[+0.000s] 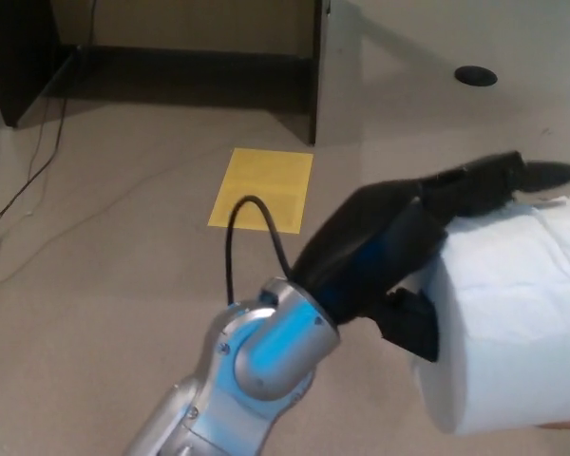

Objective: A person is holding a toilet paper roll and the robot extends its left hand to grab the roll by inserting its thumb into the gap in the middle and brings its hand down by its side. Then it extends its arm again to hand the toilet paper roll back to the person.

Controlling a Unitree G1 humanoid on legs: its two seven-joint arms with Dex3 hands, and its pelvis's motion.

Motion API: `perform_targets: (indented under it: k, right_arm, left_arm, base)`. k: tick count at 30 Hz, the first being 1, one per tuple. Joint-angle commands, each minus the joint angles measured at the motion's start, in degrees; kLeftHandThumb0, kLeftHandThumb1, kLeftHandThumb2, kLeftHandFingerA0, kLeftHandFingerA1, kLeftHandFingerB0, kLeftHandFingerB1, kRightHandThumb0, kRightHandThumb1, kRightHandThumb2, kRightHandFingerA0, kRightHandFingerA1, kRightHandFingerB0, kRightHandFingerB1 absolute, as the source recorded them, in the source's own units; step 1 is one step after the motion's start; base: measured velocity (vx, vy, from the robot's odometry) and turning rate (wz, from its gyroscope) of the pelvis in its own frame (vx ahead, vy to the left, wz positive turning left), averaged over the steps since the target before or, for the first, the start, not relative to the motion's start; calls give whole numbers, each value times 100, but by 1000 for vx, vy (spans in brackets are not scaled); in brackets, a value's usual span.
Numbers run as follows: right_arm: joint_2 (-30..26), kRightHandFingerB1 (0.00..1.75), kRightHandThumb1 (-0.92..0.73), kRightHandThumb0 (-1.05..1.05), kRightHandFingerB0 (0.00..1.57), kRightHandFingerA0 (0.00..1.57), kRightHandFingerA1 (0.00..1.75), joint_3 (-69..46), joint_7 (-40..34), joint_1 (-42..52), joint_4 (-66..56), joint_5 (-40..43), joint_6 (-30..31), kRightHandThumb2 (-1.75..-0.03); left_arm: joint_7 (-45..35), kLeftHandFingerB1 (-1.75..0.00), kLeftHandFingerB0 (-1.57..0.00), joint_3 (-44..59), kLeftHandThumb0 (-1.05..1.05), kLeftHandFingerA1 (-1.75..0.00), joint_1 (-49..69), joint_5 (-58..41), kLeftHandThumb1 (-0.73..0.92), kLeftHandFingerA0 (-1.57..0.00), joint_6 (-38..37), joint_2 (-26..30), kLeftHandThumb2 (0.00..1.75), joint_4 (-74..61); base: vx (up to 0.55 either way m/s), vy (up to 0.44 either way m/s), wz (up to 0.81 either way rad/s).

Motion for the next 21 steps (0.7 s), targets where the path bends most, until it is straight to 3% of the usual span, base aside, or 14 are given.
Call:
perform_targets:
  k: [1,2,3,4,6,10,11,14,18,21]
  right_arm:
    - [-23,45,-66,-38,59,76,64,-24,-14,35,-13,23,-39,-60]
    - [-22,45,-65,-38,60,76,63,-23,-27,62,-10,20,-44,-60]
    - [-19,44,-66,-38,59,76,61,-17,-33,69,-3,13,-37,-60]
    - [-10,45,-66,-37,59,74,60,-18,-23,64,3,16,-27,-60]
    - [2,45,-66,-37,59,74,61,2,-16,73,4,-1,-26,-60]
    - [48,45,-66,-38,59,76,65,46,-38,137,11,-31,-41,-60]
    - [52,46,-66,-37,59,77,65,83,-105,224,7,-68,-104,-60]
    - [34,46,-65,-37,60,75,59,129,-152,314,28,-98,-115,-60]
    - [70,44,-66,-38,58,75,59,169,-95,352,43,-89,14,-60]
    - [69,45,-66,-37,58,78,68,51,-38,365,38,26,5,-60]
  left_arm:
    - [-393,-51,-84,-239,-3,-60,273,-386,77,-104,-345,69,63,-170]
    - [-288,-61,-94,-233,-2,-83,333,-362,79,-100,-533,75,61,-124]
    - [-198,-78,-95,-220,-2,-109,390,-316,74,-96,-626,73,71,-112]
    - [-64,-112,-82,-185,-9,-143,493,-218,76,-82,-665,72,75,-147]
    - [24,-120,-77,-142,-10,-150,650,-125,78,-78,-672,112,70,-253]
    - [-87,-118,-76,-128,-14,-147,944,-68,77,-72,-450,287,67,-600]
    - [-117,-122,-71,-91,-3,-147,1136,-206,75,-71,-401,326,78,-707]
    - [-122,-129,-68,-51,-4,-153,1370,-250,72,-71,-216,338,88,-875]
    - [-39,-118,-77,43,-7,-147,1653,-268,65,-86,-299,361,94,-1065]
    - [7,-108,-82,234,-4,-131,1703,-457,68,-95,-775,416,81,-924]
  base:
    - [0,0,0]
    - [0,0,0]
    - [0,0,0]
    - [0,0,0]
    - [0,0,0]
    - [0,0,0]
    - [0,0,0]
    - [0,0,0]
    - [0,0,0]
    - [0,0,0]
